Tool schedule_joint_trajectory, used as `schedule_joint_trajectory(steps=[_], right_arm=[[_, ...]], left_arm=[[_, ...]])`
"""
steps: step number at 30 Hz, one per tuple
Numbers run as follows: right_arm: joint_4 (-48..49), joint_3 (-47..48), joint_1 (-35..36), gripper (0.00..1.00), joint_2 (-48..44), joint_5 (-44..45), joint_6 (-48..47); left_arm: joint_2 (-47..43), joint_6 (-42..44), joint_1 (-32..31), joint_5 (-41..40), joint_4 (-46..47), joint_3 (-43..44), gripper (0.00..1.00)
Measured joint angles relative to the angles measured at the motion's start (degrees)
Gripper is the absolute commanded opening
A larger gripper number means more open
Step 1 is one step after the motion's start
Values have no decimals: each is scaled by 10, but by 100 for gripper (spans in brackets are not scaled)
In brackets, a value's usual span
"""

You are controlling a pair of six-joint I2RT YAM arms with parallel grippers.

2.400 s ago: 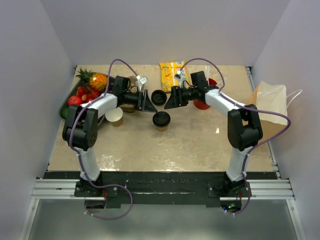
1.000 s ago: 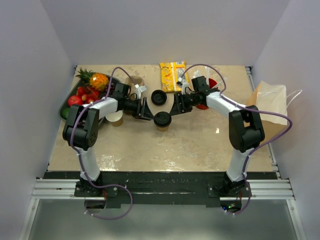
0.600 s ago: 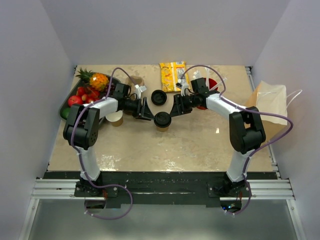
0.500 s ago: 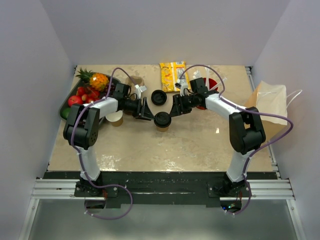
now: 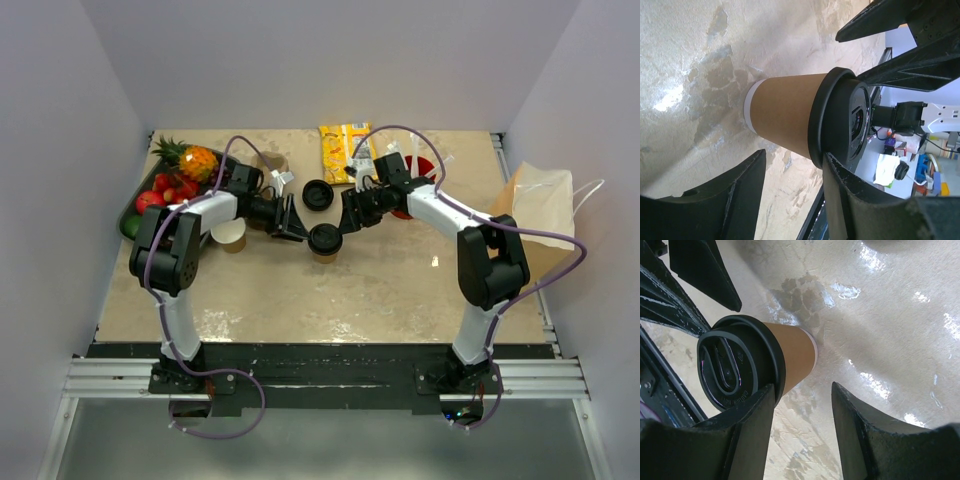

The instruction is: Pack the takeout coffee

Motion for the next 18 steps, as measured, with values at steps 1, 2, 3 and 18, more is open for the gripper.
schedule_joint_trajectory(steps=[1,2,3,18], right_arm=[[0,0,0,53,0,0,-3],[0,0,1,53,0,0,-6],[0,0,1,53,0,0,-8],[-17,17,2,60,5,-2,-21]], left_arm=[[1,0,0,-3,-7,4,51],[2,0,-1,-6,-14,8,51],[3,0,-2,-9,-21,11,51],[19,17,-7,-18,-80,50,59]])
